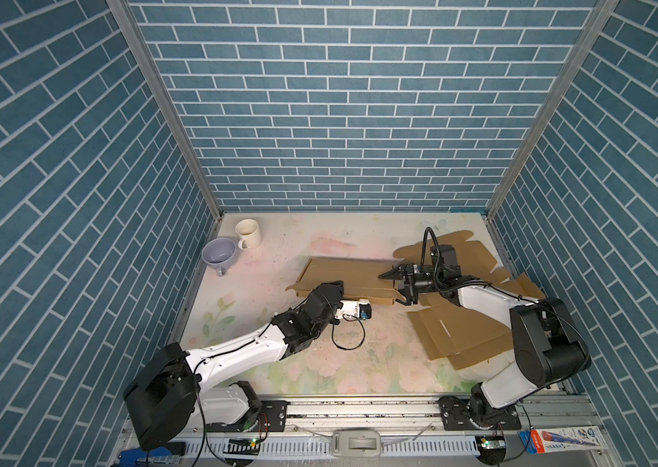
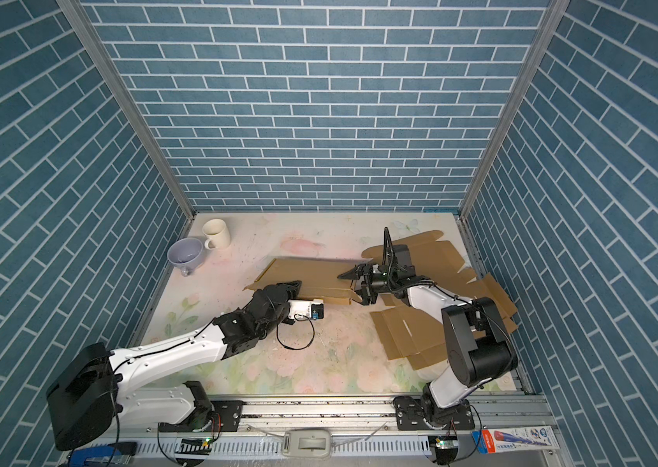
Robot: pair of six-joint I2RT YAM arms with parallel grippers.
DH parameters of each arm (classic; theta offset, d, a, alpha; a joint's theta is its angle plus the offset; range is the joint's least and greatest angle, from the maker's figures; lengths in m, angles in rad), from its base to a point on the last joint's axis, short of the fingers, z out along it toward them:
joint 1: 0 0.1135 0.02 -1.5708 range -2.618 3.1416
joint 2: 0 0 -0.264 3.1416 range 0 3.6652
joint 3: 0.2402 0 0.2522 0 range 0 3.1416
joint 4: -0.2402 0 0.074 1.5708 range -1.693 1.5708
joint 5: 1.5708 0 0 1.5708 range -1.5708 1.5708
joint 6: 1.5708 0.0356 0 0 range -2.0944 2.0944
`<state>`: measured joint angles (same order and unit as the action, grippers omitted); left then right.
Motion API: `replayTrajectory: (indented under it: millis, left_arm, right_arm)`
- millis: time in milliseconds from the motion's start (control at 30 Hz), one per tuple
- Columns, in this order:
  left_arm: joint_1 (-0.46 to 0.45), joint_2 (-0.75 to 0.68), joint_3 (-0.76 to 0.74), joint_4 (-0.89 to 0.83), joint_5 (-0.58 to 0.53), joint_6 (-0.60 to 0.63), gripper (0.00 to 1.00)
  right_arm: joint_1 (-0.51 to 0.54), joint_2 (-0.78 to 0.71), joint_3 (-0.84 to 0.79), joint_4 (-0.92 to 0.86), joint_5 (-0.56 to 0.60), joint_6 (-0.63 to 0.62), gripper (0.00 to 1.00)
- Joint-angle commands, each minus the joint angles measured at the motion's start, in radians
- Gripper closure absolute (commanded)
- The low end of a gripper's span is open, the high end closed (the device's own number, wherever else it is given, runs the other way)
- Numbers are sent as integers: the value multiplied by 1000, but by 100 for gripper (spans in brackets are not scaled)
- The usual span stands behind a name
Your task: Fold the paper box
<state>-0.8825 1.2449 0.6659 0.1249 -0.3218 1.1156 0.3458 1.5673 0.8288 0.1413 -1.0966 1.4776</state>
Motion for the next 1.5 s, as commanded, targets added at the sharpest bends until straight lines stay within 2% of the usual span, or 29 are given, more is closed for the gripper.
replayTrajectory:
  millis: [0,133,267,333,400,467,500,567,667,767,867,1000,1233,1467]
  left_arm:
    - [-3,-15,59,-120,2,-25,51]
    - [15,-20,131,-318,24,-128,51]
    - [54,-30,221,-529,98,-250,51]
    - [86,-34,272,-632,176,-305,51]
    - [117,-14,342,-746,258,-360,51]
    - [153,15,409,-846,348,-395,50]
    - [173,32,443,-895,403,-412,50]
    - [213,70,489,-961,499,-429,50]
    - [242,139,539,-1024,573,-431,50]
    - [244,212,592,-1087,628,-417,51]
    - [246,284,654,-1136,657,-407,51]
    - [246,359,708,-1164,653,-385,52]
    - [246,415,751,-1168,632,-370,54]
    - [246,411,731,-1149,610,-356,54]
  right_arm:
    - [-14,-72,-36,5,-52,5,32]
    - [-75,-153,-45,-84,-59,-62,29]
    - [-151,-219,17,-375,-33,-307,28]
    - [-192,-246,55,-468,-1,-429,28]
    - [-218,-289,110,-579,100,-589,29]
    - [-205,-359,149,-671,292,-787,29]
    - [-191,-407,133,-659,370,-866,29]
    - [-166,-505,61,-561,442,-960,29]
    - [-137,-582,-8,-468,441,-1058,26]
    - [-72,-568,27,-496,417,-1112,23]
    - [13,-522,83,-577,449,-1197,19]
    - [49,-438,134,-617,473,-1244,18]
    - [91,-326,184,-569,453,-1210,21]
    - [97,-229,213,-547,470,-1179,30]
